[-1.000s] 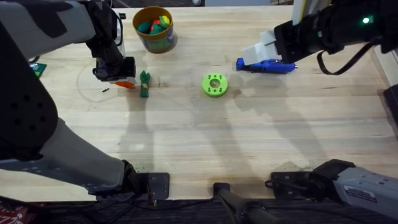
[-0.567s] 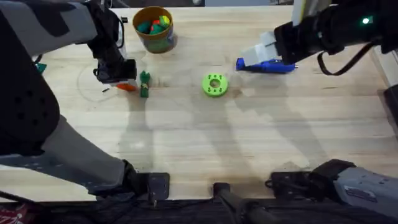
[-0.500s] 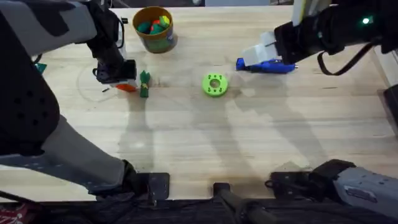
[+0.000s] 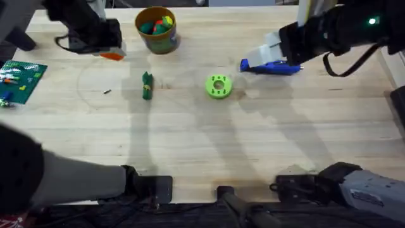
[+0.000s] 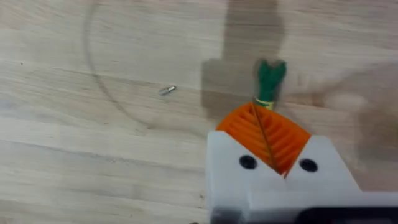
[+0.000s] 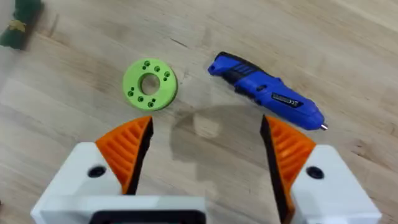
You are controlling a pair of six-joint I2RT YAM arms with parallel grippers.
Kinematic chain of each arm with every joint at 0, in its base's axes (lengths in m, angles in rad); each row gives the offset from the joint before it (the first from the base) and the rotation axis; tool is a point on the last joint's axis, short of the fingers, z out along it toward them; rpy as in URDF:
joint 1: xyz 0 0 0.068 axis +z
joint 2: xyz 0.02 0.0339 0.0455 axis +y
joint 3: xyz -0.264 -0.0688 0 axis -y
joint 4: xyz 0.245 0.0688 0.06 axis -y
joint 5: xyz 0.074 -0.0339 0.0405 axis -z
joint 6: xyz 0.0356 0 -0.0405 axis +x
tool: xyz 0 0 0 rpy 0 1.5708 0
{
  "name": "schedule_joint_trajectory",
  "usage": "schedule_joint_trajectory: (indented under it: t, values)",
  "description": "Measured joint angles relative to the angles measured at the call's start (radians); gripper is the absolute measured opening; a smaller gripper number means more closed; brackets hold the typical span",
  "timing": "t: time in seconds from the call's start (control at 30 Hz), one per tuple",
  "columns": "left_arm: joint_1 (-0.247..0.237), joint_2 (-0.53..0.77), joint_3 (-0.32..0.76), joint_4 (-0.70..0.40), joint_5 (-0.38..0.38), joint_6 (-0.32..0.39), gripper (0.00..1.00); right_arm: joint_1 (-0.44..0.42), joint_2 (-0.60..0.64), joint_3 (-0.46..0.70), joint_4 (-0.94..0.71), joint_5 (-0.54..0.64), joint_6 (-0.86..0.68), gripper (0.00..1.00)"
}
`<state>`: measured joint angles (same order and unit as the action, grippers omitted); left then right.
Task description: Pick up the gripper from the table and insert it into the empty holder that is missing its gripper. Then pick up a screw, insert it into the mounting hole, and use the screwdriver to tighten it. Finally, clean up the table by picking up the vegetable and placing it into the bucket.
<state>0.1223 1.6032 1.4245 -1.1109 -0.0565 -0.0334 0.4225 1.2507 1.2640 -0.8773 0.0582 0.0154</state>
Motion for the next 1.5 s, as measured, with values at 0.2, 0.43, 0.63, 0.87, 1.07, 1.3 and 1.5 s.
schedule_joint_trajectory:
  t: [0.2,0.43,0.63,0.87,1.07,1.3,1.5]
  values:
    - [0.0,-0.085,0.006,-0.074,0.061,0.0,0.006,0.0,0.0,0.0,0.0,0.0,0.0,0.99]
    - [0.0,-0.101,0.005,-0.102,0.09,0.0,0.006,0.0,0.0,0.0,0.001,0.0,0.0,0.99]
    - [0.0,-0.101,0.006,-0.102,0.091,0.002,0.043,0.0,0.0,0.0,0.001,0.0,0.0,0.99]
    - [0.0,-0.101,0.005,-0.113,0.098,0.0,0.964,0.0,0.0,0.0,0.001,0.0,0.0,0.99]
    - [-0.006,-0.101,0.001,-0.127,0.106,-0.001,0.986,0.0,0.0,0.0,0.001,0.0,0.0,0.99]
    - [-0.07,-0.109,-0.175,0.065,0.147,-0.001,0.988,0.0,0.0,0.0,0.002,0.0,0.0,0.99]
    - [-0.068,-0.024,-0.282,0.158,0.126,-0.001,0.994,0.0,0.0,0.0,0.002,0.0,0.0,0.99]
